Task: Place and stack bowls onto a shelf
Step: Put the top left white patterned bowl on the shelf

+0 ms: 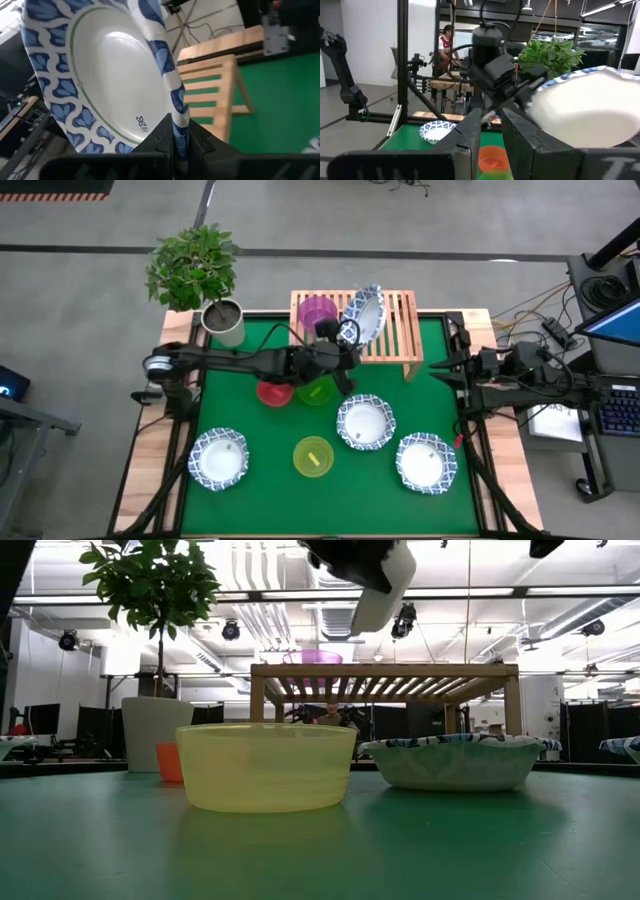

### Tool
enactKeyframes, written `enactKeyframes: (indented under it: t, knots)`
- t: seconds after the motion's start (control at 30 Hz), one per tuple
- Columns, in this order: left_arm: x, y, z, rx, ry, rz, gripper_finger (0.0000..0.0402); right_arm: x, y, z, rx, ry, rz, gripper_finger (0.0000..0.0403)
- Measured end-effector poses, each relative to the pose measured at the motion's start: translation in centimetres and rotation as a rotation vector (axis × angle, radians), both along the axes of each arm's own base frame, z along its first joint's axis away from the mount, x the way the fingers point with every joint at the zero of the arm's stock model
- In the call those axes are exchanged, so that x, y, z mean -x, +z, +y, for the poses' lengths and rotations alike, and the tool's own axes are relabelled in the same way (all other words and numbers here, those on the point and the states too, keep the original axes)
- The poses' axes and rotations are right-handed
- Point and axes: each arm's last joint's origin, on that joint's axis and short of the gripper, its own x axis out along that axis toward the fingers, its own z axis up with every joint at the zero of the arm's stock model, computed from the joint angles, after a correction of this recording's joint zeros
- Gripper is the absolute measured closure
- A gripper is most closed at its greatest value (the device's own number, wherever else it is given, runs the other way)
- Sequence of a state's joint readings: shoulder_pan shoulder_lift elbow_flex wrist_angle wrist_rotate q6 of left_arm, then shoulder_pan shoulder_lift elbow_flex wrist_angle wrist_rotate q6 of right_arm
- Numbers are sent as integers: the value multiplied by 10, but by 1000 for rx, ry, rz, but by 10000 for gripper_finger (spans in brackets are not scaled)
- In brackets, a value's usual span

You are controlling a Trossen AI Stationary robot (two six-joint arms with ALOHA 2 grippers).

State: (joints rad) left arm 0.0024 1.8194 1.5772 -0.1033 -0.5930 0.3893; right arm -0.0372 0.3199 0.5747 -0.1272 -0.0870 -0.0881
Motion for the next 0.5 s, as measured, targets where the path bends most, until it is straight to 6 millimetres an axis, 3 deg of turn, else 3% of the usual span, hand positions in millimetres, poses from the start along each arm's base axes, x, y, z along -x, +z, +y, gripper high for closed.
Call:
enactKeyframes:
  t: [0.5]
  knots:
    - [-18,-23,26,26,6,-33,401,-3,-2,0,-9,0,18,335]
